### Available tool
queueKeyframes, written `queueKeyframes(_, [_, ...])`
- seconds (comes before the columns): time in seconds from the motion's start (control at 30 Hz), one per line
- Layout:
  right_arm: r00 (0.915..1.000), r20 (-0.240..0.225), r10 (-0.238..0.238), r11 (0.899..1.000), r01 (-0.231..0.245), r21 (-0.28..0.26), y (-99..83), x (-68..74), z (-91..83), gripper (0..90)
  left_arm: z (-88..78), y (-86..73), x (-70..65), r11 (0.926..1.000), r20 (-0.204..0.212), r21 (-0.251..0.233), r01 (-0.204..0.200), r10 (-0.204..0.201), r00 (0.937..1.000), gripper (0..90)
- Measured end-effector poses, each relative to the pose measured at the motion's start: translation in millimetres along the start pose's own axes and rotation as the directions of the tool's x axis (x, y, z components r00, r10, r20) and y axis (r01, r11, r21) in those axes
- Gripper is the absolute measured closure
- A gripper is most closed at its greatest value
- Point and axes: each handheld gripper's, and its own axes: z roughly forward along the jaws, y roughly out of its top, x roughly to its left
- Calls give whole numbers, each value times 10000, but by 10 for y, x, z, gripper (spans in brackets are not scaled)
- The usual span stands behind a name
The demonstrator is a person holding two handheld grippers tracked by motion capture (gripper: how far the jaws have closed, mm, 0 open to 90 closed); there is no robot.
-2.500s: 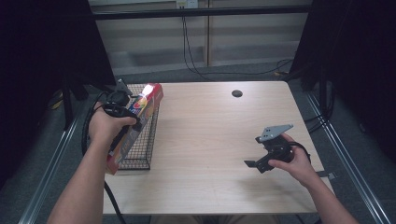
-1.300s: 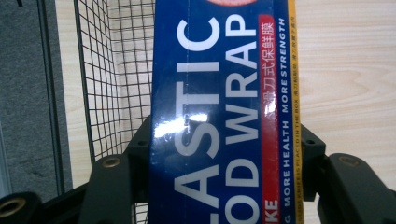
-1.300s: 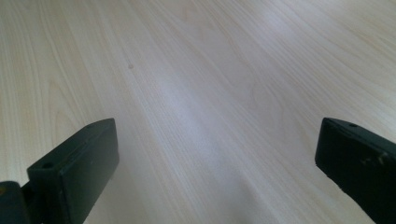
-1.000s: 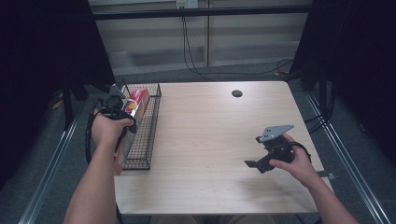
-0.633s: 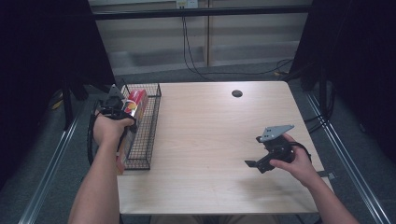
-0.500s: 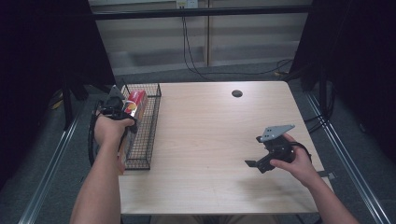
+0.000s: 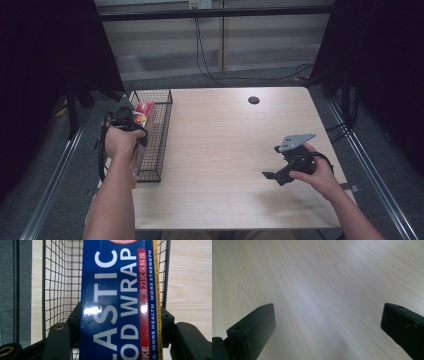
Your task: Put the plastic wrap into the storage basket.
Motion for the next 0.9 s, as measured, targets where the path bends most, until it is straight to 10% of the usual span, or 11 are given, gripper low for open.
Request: queueKeyframes(0.9, [10000,36,-35,10000,35,3,-7,5,2,0,209,-7,7,9982,-272,503,335,-321,9991,423])
